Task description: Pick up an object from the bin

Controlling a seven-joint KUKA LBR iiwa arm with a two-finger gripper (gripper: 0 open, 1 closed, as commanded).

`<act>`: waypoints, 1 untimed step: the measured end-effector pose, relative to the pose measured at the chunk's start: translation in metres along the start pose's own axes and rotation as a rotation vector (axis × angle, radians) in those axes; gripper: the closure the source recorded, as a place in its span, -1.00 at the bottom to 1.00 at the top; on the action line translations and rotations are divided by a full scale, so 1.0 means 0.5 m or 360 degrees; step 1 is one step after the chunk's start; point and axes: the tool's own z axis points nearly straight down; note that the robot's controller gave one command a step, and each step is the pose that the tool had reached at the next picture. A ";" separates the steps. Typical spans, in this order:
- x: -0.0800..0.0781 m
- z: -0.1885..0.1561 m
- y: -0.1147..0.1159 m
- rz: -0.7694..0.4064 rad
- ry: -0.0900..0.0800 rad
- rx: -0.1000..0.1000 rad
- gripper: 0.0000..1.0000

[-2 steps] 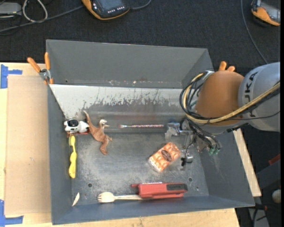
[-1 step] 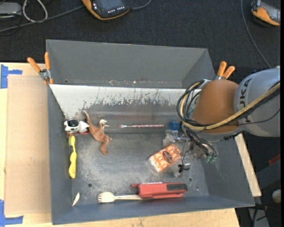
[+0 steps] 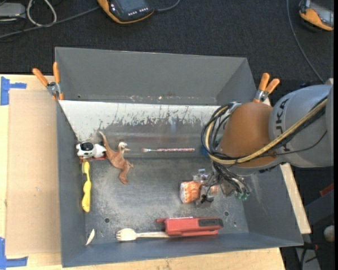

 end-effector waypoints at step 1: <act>0.000 0.000 0.000 -0.0002 0.0000 0.0000 1.00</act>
Offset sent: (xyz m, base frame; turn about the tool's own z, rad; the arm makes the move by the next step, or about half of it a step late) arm -0.0115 -0.0053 0.2107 -0.0978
